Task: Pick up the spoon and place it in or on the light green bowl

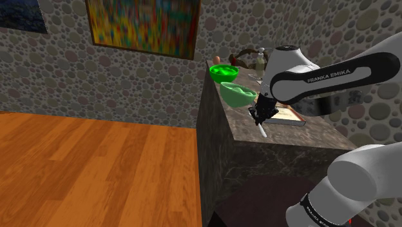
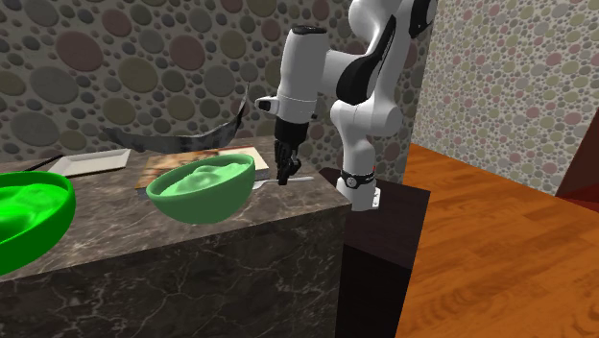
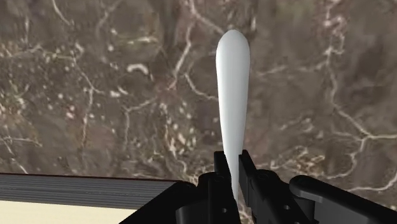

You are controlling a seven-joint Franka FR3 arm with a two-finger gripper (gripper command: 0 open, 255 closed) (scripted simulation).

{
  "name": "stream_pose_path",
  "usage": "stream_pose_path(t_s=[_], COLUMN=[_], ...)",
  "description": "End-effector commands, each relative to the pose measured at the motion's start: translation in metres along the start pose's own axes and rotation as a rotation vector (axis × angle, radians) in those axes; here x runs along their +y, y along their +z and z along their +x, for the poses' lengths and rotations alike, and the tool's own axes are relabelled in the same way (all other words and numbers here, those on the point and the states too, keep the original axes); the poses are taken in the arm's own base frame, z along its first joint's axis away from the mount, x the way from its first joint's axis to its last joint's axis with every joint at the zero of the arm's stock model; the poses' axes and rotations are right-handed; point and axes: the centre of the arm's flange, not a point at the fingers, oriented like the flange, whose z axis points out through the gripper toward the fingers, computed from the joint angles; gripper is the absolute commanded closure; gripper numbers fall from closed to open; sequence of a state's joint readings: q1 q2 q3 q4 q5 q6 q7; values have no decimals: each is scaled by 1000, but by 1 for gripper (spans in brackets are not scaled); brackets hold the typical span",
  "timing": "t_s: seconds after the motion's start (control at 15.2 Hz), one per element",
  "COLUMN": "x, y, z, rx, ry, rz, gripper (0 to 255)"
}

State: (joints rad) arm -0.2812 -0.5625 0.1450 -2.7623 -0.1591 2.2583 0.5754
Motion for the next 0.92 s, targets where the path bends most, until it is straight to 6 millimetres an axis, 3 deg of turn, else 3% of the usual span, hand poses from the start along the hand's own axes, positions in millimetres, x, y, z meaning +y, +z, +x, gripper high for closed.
stream_pose_path(t_s=[0.0, 0.26, 0.86], x=[0, 1, 8], y=[1, 1, -46], z=[0, 0, 6], rx=[-2, -2, -2], ry=[0, 0, 0], rz=[-1, -1, -1], gripper=[255, 255, 255])
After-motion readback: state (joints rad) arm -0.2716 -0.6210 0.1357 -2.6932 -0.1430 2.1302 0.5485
